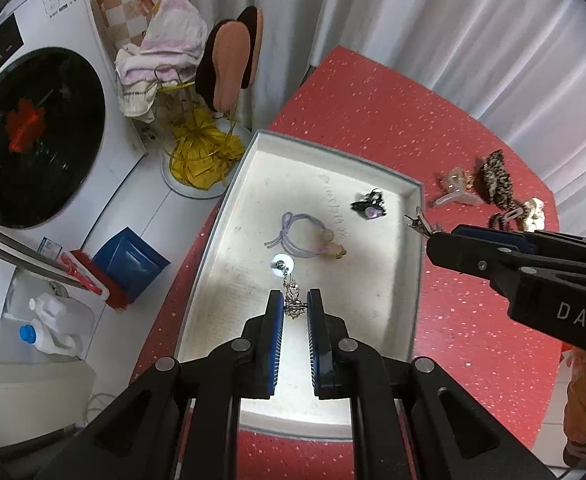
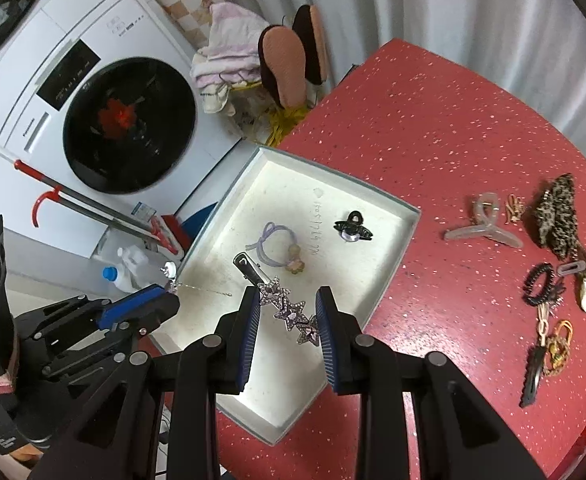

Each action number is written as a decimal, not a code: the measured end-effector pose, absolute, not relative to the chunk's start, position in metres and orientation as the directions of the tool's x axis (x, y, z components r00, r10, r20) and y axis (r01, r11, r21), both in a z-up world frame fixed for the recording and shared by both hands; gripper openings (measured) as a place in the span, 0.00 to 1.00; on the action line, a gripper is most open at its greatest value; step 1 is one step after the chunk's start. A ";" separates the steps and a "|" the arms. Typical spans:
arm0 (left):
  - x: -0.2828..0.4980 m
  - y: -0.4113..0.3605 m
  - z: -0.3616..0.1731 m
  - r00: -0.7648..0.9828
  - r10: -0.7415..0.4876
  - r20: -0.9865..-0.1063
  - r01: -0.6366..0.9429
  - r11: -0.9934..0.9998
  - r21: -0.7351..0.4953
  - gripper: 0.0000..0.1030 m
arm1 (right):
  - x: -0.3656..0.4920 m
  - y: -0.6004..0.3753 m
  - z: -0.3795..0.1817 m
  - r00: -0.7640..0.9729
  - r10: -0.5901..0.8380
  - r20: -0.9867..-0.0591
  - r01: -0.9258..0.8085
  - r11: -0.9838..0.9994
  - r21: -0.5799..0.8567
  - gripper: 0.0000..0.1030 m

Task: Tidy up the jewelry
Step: 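Open the right gripper over the tray while the left gripper releases the silver charm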

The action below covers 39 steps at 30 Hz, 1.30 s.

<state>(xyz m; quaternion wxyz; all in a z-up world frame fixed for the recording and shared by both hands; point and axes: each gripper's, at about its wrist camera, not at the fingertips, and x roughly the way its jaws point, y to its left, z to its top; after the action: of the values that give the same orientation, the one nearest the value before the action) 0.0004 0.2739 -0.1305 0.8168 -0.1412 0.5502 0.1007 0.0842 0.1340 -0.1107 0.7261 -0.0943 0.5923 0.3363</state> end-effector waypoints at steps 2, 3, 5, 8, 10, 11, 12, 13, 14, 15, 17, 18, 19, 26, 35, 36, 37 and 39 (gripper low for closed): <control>0.004 0.276 -0.142 0.365 0.013 -0.931 -0.326 0.939 -0.114 0.13 | 0.088 0.139 -0.122 0.062 0.366 -0.929 -0.601 0.757 0.258 0.30; 0.006 0.277 -0.149 0.358 0.015 -0.934 -0.329 0.938 -0.111 0.13 | 0.089 0.140 -0.128 0.059 0.360 -0.931 -0.599 0.759 0.255 0.30; 0.009 0.279 -0.161 0.348 0.017 -0.937 -0.334 0.936 -0.107 0.13 | 0.094 0.142 -0.143 0.050 0.348 -0.936 -0.591 0.766 0.253 0.30; 0.015 0.282 -0.179 0.333 0.027 -0.942 -0.335 0.938 -0.092 0.13 | 0.102 0.144 -0.166 0.035 0.332 -0.942 -0.576 0.777 0.253 0.30; 0.018 0.283 -0.188 0.323 0.028 -0.946 -0.337 0.937 -0.088 0.13 | 0.108 0.146 -0.182 0.032 0.313 -0.949 -0.575 0.783 0.239 0.30; 0.019 0.283 -0.194 0.319 0.028 -0.947 -0.339 0.937 -0.086 0.13 | 0.110 0.147 -0.187 0.030 0.307 -0.951 -0.574 0.784 0.235 0.30; 0.020 0.283 -0.199 0.315 0.030 -0.949 -0.337 0.938 -0.082 0.13 | 0.111 0.148 -0.192 0.029 0.301 -0.953 -0.575 0.785 0.230 0.30; 0.021 0.283 -0.202 0.310 0.032 -0.950 -0.335 0.939 -0.077 0.13 | 0.113 0.149 -0.197 0.030 0.294 -0.955 -0.576 0.786 0.224 0.30; 0.022 0.283 -0.208 0.303 0.036 -0.952 -0.333 0.940 -0.071 0.13 | 0.114 0.150 -0.202 0.028 0.287 -0.958 -0.576 0.787 0.219 0.30; 0.023 0.283 -0.211 0.297 0.035 -0.954 -0.332 0.941 -0.069 0.13 | 0.116 0.151 -0.206 0.025 0.280 -0.960 -0.575 0.789 0.215 0.30; 0.023 0.282 -0.217 0.287 0.034 -0.957 -0.331 0.942 -0.065 0.13 | 0.119 0.152 -0.215 0.016 0.272 -0.962 -0.568 0.794 0.215 0.30; 0.023 0.282 -0.220 0.282 0.038 -0.959 -0.329 0.942 -0.060 0.13 | 0.120 0.152 -0.219 0.013 0.268 -0.963 -0.565 0.797 0.214 0.30; 0.024 0.281 -0.222 0.278 0.040 -0.960 -0.328 0.943 -0.056 0.13 | 0.120 0.153 -0.222 0.009 0.263 -0.965 -0.563 0.798 0.213 0.30; 0.023 0.276 -0.226 0.269 0.077 -0.960 -0.305 0.952 -0.009 0.13 | 0.124 0.158 -0.230 -0.009 0.254 -0.967 -0.555 0.803 0.216 0.31; 0.022 0.275 -0.225 0.245 0.102 -0.964 -0.311 0.950 0.021 0.13 | 0.127 0.154 -0.219 -0.011 0.290 -0.957 -0.534 0.808 0.250 0.52; 0.021 0.274 -0.225 0.244 0.106 -0.964 -0.310 0.950 0.026 0.13 | 0.127 0.153 -0.216 -0.002 0.292 -0.957 -0.533 0.809 0.248 0.53; 0.021 0.273 -0.224 0.243 0.110 -0.964 -0.309 0.951 0.031 0.13 | 0.127 0.152 -0.213 0.005 0.294 -0.956 -0.530 0.811 0.247 0.55; 0.021 0.271 -0.223 0.238 0.117 -0.964 -0.304 0.952 0.040 0.13 | 0.126 0.149 -0.207 0.013 0.304 -0.953 -0.523 0.814 0.252 0.55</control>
<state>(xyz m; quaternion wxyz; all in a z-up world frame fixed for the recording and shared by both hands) 0.0207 0.2712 -0.2230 0.7830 -0.0779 0.6024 0.1344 0.1262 0.1487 -0.2070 0.7066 -0.0860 0.6385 0.2927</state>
